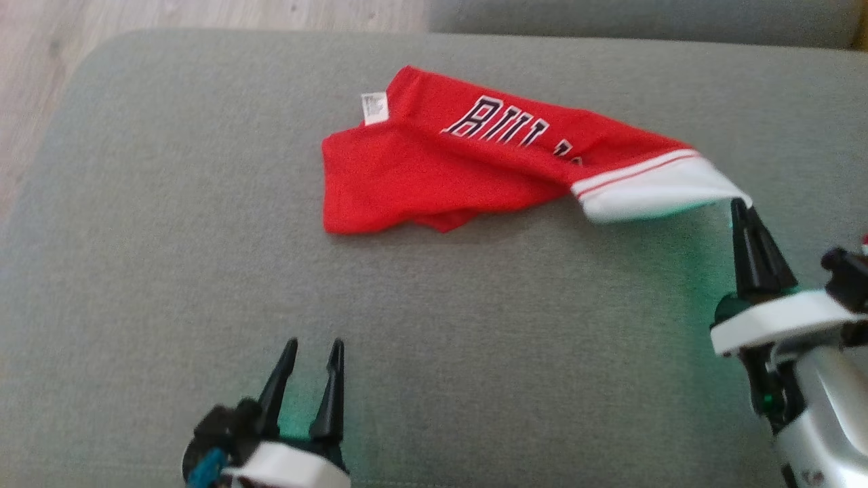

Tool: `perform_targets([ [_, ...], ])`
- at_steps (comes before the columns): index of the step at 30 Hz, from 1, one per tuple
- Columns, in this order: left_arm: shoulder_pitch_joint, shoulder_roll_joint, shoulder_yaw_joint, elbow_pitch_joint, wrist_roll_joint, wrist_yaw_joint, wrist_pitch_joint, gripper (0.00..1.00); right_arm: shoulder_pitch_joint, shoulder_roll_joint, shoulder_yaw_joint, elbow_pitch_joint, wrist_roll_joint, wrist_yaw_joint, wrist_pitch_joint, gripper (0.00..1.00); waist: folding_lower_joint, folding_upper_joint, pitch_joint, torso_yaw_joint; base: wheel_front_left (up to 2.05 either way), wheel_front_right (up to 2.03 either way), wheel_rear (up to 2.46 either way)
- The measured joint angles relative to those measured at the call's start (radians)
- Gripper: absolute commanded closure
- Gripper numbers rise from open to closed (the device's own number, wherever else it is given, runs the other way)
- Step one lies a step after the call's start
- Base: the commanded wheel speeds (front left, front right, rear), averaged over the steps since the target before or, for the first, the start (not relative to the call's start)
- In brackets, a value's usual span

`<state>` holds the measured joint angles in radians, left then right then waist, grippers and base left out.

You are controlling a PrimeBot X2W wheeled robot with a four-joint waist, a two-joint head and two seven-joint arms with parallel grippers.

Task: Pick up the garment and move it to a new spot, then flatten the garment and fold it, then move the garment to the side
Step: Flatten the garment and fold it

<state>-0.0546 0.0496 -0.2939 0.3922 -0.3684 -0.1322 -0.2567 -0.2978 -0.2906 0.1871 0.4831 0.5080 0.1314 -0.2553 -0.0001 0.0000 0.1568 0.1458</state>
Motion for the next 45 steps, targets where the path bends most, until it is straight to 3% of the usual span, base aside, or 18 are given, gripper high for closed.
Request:
perform_targets([
  [10,0.06,0.0,0.004,0.007,0.008,0.0,0.0,0.0,0.199,-0.042,-0.007,-0.179,0.093,0.0,0.0,1.0,-0.0002,0.0,-0.047,-0.09,0.0,0.0,0.0],
  [14,0.055,0.001,-0.001,0.005,0.009,0.0,0.0,0.0,0.231,-0.042,0.005,-0.161,0.103,0.0,0.0,1.0,0.0001,0.0,-0.023,-0.101,0.0,0.0,0.0],
  [19,0.014,0.0,-0.025,0.005,0.016,0.0,0.0,0.0,0.151,-0.036,0.013,-0.039,0.075,0.0,0.002,1.0,0.0001,0.0,0.017,-0.093,0.0,0.0,0.0],
  [20,0.014,0.0,-0.025,0.005,0.016,0.0,0.0,0.0,0.151,-0.036,0.013,-0.039,0.075,0.0,0.002,0.82,0.0001,0.0,0.017,-0.093,0.0,0.0,0.0],
  [21,-0.005,-0.001,-0.03,0.005,0.019,0.0,0.0,0.0,0.09,-0.026,-0.008,0.035,0.043,0.0,0.002,0.0,0.0003,0.0,0.027,-0.081,0.0,0.0,0.0],
  [24,-0.014,0.0,-0.031,0.007,0.019,0.0,0.0,0.0,0.002,-0.006,-0.053,0.161,-0.04,0.0,0.002,0.0,0.0003,0.0,0.035,-0.06,0.0,0.0,0.0],
  [27,-0.012,0.0,-0.026,0.009,0.019,0.0,0.0,0.0,-0.032,0.016,-0.132,0.212,-0.129,0.0,0.002,0.0,0.0003,0.0,0.028,-0.045,0.0,0.0,0.0],
  [31,-0.007,-0.001,0.003,0.009,0.022,0.0,0.0,0.0,-0.019,0.068,-0.213,0.126,-0.234,0.0,0.001,0.0,0.0001,0.0,0.009,-0.049,0.0,0.0,0.0],
  [37,0.003,0.0,0.103,-0.009,0.091,0.002,0.0,0.0,0.091,0.145,-0.212,-0.075,-0.356,0.0,0.0,0.0,0.0001,0.0,-0.021,-0.076,0.0,0.0,0.0],
  [45,0.009,-0.001,0.169,-0.039,0.184,0.029,0.0,0.0,0.201,0.199,-0.196,-0.12,-0.418,0.0,0.0,0.0,0.0,0.0,-0.078,-0.088,0.0,0.0,0.0],
])
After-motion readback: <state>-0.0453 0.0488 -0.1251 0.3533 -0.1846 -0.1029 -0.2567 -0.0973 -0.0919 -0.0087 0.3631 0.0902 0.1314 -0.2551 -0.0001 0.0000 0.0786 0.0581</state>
